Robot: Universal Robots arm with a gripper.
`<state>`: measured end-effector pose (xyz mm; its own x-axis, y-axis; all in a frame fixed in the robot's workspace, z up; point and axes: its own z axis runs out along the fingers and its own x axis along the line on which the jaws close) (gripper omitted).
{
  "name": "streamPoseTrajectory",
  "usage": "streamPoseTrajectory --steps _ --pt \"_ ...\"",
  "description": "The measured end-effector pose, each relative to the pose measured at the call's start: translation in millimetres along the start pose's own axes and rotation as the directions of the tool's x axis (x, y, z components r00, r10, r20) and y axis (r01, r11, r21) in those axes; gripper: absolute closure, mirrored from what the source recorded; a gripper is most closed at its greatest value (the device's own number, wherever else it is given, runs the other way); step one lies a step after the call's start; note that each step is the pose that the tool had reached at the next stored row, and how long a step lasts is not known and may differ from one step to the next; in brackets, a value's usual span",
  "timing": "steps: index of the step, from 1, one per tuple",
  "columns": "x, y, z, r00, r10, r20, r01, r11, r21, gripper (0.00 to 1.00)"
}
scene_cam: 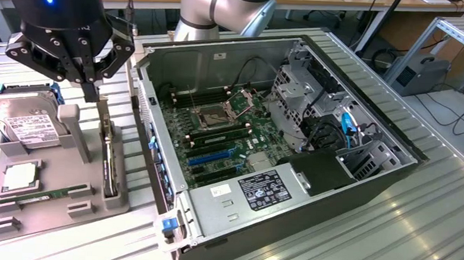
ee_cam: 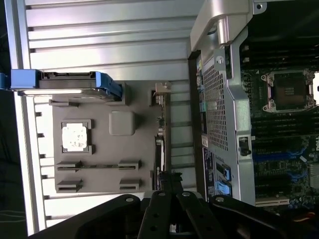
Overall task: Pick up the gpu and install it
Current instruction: 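Reach for the gpu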
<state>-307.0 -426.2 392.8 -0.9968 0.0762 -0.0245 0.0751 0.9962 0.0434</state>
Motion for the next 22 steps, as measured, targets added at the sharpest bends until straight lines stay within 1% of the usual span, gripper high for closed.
streamPoseTrajectory --steps 22 --pt "-1.3 -17.5 -0.7 1.0 0.0 0.0 0.0 1.0 0.0 0.89"
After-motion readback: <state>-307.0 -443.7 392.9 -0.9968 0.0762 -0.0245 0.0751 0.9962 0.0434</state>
